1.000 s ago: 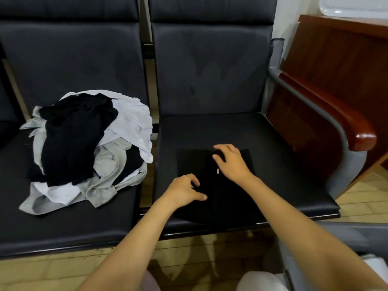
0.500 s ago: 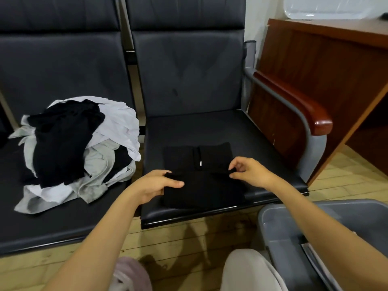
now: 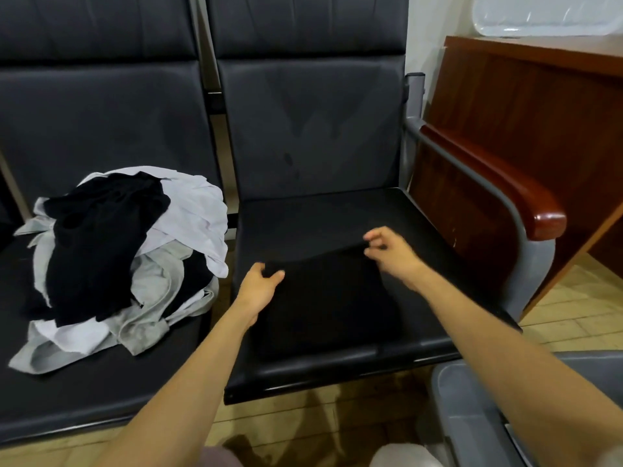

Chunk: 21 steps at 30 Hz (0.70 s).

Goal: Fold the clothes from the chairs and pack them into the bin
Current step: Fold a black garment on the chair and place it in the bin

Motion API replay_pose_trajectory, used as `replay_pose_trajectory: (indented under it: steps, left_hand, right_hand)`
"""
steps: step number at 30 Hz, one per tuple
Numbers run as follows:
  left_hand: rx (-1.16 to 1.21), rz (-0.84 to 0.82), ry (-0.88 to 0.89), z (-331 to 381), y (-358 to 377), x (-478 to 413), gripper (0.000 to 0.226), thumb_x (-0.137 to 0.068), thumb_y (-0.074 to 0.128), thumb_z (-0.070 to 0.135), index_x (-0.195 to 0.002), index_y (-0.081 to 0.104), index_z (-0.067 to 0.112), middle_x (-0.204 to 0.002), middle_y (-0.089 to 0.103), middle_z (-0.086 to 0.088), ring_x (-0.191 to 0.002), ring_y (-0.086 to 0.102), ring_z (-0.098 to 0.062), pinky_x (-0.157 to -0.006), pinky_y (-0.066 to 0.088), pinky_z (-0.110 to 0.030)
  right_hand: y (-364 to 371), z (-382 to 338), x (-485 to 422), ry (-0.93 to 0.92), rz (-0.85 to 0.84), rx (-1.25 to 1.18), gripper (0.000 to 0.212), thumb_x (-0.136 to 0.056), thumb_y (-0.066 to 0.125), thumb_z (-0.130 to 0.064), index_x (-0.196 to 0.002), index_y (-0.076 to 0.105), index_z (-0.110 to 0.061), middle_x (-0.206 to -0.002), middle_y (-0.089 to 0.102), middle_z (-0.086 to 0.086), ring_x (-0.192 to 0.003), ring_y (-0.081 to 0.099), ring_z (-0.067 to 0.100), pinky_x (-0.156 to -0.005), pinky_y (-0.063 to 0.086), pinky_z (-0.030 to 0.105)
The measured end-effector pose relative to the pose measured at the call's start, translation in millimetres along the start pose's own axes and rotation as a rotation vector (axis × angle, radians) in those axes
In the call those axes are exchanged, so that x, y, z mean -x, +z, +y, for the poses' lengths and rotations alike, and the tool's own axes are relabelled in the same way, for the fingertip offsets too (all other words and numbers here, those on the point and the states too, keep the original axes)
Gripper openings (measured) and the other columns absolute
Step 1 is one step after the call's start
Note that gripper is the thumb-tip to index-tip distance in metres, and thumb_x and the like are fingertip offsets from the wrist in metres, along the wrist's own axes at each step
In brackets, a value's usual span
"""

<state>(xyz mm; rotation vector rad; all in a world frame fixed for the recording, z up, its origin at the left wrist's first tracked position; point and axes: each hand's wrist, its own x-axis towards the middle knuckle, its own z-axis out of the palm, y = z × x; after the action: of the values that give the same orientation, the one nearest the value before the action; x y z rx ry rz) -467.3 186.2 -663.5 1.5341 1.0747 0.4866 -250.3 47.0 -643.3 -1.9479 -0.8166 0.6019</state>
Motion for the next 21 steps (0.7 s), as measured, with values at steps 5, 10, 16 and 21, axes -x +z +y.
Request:
replay_pose_trajectory:
  steps: [5, 10, 16, 21]
  left_hand:
    - [-0.147, 0.004, -0.017, -5, 7, -12, 0.046, -0.090, 0.064, 0.023, -0.130, 0.044, 0.013, -0.120, 0.056, -0.004, -0.110, 0.056, -0.024, -0.089, 0.046, -0.033]
    - [-0.087, 0.075, 0.051, -5, 0, -5, 0.047, -0.090, 0.064, 0.017, -0.132, 0.043, 0.015, -0.122, 0.056, -0.004, -0.108, 0.057, -0.021, -0.089, 0.048, -0.034]
    - [-0.665, 0.198, 0.237, -14, 8, 18, 0.060, -0.092, 0.060, 0.017, -0.142, 0.029, 0.007, -0.143, 0.036, -0.018, -0.128, 0.042, -0.034, -0.100, 0.038, -0.040]
    - [-0.936, 0.293, 0.675, -14, 27, 29, 0.052, -0.092, 0.058, 0.011, -0.138, 0.041, -0.004, -0.149, 0.030, -0.027, -0.138, 0.030, -0.042, -0.112, 0.030, -0.052]
  right_hand:
    - [24, 34, -5, 0.106, 0.070, 0.165, 0.035, -0.090, 0.064, -0.020, -0.123, 0.054, -0.016, -0.105, 0.058, -0.001, -0.099, 0.056, 0.015, -0.085, 0.043, 0.026]
    - [17, 20, 10, 0.025, 0.068, 0.066, 0.052, -0.090, 0.066, -0.025, -0.136, 0.042, -0.019, -0.113, 0.052, -0.003, -0.097, 0.055, 0.012, -0.083, 0.041, 0.024]
    - [20, 19, 36, -0.143, 0.042, 0.645, 0.040, -0.091, 0.062, -0.015, -0.130, 0.053, -0.015, -0.134, 0.044, 0.005, -0.126, 0.040, 0.024, -0.102, 0.039, 0.032]
    - [48, -2, 42, -0.455, 0.104, 0.706, 0.038, -0.096, 0.052, -0.017, -0.133, 0.054, -0.010, -0.142, 0.046, 0.009, -0.142, 0.027, 0.027, -0.115, 0.026, 0.044]
